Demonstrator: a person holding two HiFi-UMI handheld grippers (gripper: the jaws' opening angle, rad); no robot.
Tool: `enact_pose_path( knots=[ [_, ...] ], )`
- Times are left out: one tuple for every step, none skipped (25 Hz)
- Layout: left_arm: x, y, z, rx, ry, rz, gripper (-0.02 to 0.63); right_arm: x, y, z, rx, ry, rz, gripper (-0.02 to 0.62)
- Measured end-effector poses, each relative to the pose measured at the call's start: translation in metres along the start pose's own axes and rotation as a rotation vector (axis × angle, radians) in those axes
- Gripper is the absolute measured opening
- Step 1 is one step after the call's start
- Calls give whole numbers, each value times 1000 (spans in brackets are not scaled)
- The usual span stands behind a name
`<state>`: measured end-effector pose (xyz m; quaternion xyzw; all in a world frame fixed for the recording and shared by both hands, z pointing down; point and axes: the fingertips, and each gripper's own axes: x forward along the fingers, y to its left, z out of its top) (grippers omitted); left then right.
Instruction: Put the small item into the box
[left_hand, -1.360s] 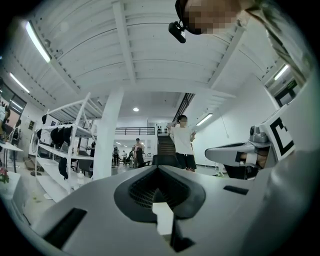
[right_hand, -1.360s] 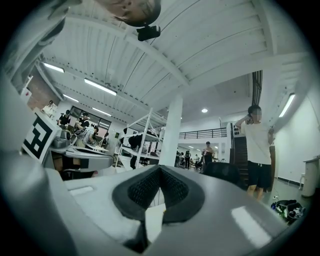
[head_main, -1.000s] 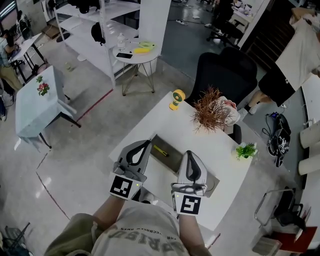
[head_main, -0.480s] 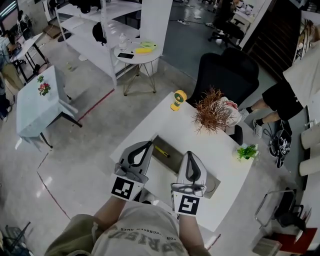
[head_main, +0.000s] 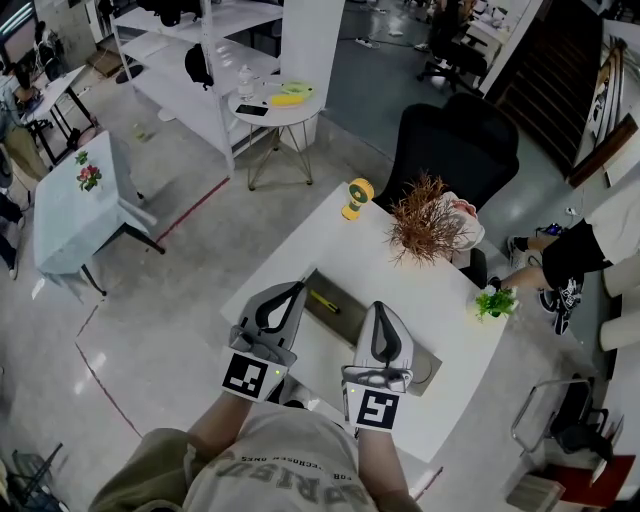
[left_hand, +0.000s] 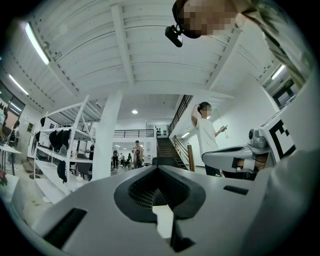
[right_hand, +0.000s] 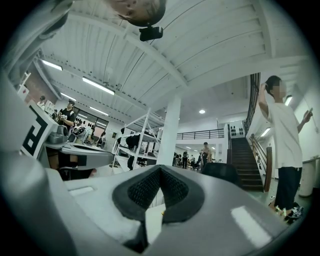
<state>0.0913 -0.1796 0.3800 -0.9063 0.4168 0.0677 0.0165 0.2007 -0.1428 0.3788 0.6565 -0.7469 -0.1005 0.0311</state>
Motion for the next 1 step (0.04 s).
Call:
enact_pose_path(
  knots=[
    [0,0,0,-1,-1,1,9,0,0,1,1,-4,2,-2]
  ],
)
